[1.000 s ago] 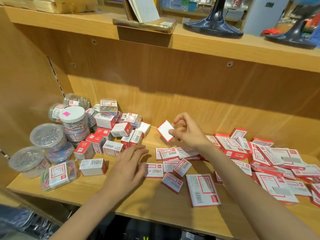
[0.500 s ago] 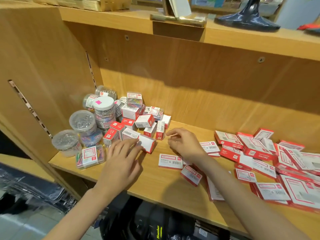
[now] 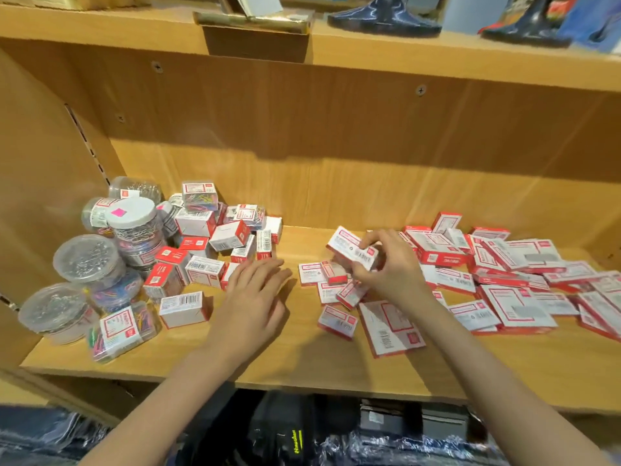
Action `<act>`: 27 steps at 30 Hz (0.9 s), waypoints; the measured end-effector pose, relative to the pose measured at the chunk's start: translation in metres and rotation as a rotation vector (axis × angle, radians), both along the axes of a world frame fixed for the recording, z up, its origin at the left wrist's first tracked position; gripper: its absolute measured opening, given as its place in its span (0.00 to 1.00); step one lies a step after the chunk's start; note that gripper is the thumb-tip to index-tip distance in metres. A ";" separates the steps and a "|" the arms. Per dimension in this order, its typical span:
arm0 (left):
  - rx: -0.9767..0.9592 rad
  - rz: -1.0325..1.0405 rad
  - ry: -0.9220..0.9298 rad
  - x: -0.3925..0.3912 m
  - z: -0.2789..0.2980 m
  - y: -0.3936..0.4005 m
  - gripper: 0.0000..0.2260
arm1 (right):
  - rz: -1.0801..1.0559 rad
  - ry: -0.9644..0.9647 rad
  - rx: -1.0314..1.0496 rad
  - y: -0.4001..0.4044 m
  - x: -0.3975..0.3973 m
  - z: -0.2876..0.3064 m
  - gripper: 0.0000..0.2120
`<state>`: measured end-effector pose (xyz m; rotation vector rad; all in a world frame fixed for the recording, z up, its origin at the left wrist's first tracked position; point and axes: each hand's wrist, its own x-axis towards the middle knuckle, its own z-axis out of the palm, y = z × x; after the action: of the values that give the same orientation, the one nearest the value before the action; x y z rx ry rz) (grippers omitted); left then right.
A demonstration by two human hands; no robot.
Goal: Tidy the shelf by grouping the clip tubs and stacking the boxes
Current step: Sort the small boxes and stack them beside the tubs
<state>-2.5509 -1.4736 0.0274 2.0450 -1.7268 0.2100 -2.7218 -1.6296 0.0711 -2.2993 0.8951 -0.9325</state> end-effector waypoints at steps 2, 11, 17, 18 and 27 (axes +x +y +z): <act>0.001 -0.050 0.017 -0.006 -0.001 -0.010 0.19 | -0.133 0.095 0.051 -0.012 -0.018 0.005 0.11; 0.017 -0.229 0.110 -0.038 0.001 -0.053 0.23 | -0.114 0.379 -0.044 -0.018 -0.099 -0.021 0.09; 0.067 -0.249 0.174 -0.057 0.009 -0.089 0.28 | -0.360 0.261 0.030 -0.067 -0.131 0.000 0.11; 0.079 -0.242 0.176 -0.062 0.010 -0.096 0.29 | -0.375 0.271 0.062 -0.078 -0.132 0.001 0.15; 0.082 -0.163 0.245 -0.100 0.021 -0.140 0.27 | -0.106 0.617 0.063 -0.165 -0.120 -0.007 0.26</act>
<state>-2.6504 -1.6140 0.0486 1.8832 -1.7585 -0.1588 -2.8419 -1.7943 0.0636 -2.5394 1.2748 -0.2074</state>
